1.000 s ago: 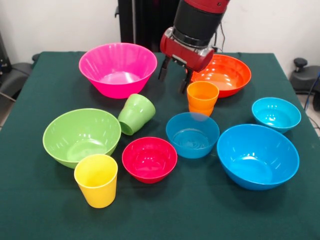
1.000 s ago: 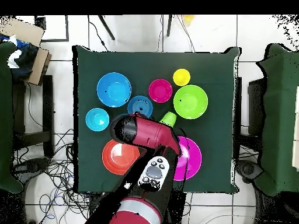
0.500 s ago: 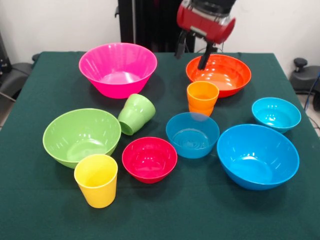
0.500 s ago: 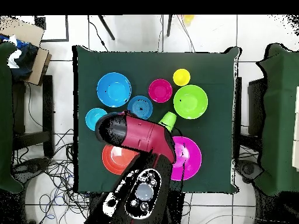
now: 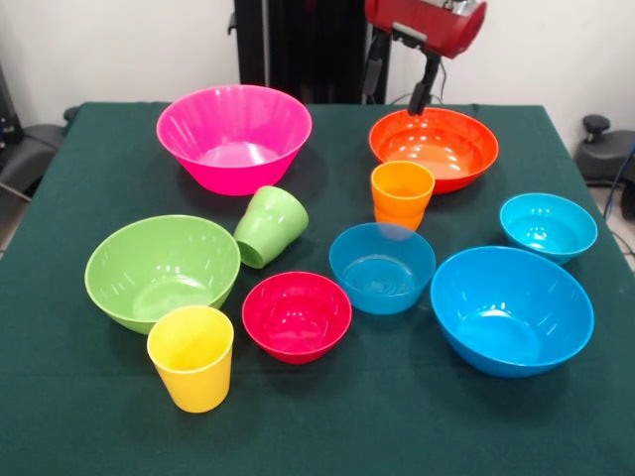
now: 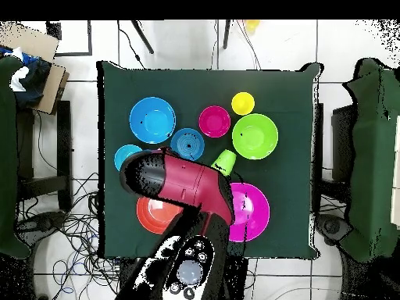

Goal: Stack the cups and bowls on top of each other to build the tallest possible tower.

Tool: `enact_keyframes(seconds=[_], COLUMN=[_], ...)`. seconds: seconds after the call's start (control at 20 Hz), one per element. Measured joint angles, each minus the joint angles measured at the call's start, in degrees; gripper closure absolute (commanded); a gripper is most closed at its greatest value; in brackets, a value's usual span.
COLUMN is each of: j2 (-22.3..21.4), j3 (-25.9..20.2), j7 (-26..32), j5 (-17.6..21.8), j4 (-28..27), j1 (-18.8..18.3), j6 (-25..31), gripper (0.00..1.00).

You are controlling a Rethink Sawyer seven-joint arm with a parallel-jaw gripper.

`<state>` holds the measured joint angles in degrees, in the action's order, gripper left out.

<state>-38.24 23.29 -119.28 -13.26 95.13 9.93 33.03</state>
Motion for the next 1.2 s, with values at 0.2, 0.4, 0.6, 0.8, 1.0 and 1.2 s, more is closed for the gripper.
enact_keyframes(seconds=[0.2,0.4,0.6,0.8,1.0,1.2], j2=[-1.67,-4.57,-6.82,-9.16,-10.61,-11.25], j3=[0.0,0.02,0.07,0.09,0.09,0.08], j7=[0.0,0.0,0.0,0.0,0.0,0.0], j5=[0.02,0.02,0.04,0.04,0.04,0.04], j4=[1.57,4.68,7.13,9.33,10.59,11.15], j1=[-0.7,-2.49,-3.82,-4.68,-4.88,-4.58], j6=[0.0,0.0,0.0,0.0,0.0,0.0], gripper=[0.0,0.0,0.0,0.0,0.0,0.0])
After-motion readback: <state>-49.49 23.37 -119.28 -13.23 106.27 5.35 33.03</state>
